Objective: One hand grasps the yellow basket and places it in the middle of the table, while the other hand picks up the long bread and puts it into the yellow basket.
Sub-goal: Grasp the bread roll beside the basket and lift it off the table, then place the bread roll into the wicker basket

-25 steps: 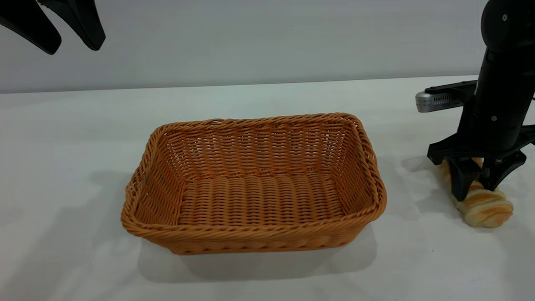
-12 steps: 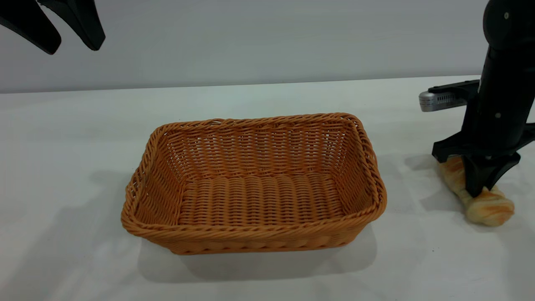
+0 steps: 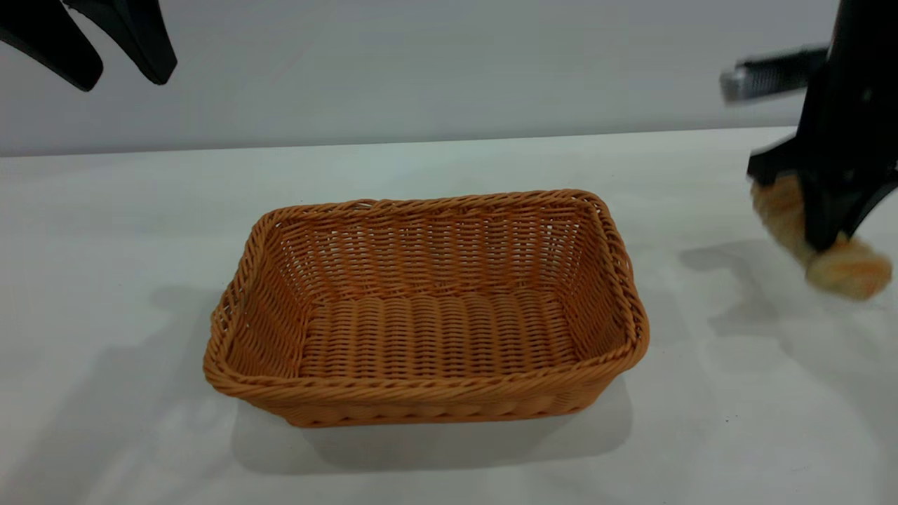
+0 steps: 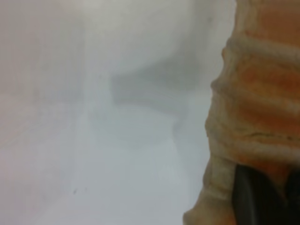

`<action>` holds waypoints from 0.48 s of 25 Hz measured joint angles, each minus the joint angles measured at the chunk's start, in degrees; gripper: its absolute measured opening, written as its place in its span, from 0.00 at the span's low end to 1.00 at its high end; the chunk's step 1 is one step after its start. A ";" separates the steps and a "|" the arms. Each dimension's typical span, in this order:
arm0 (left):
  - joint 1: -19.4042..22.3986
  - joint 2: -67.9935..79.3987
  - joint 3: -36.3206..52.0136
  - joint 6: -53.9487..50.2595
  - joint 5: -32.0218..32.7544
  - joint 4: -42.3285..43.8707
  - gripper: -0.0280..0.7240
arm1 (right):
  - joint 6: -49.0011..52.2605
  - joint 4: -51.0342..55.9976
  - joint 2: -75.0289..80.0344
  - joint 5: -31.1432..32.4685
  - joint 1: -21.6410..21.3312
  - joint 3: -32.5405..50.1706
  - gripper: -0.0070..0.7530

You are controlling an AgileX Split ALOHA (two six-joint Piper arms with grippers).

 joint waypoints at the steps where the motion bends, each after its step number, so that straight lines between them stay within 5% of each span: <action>1: 0.00 0.00 0.00 0.00 0.00 0.00 0.79 | -0.12 0.06 -1.27 0.80 0.00 0.00 0.07; 7: 0.00 0.00 0.00 0.05 0.00 0.00 0.79 | -2.03 2.62 -9.80 4.59 2.38 0.00 0.06; 12: 0.00 0.00 0.00 0.10 0.00 0.05 0.79 | -3.63 6.10 -12.99 4.17 10.85 0.00 0.06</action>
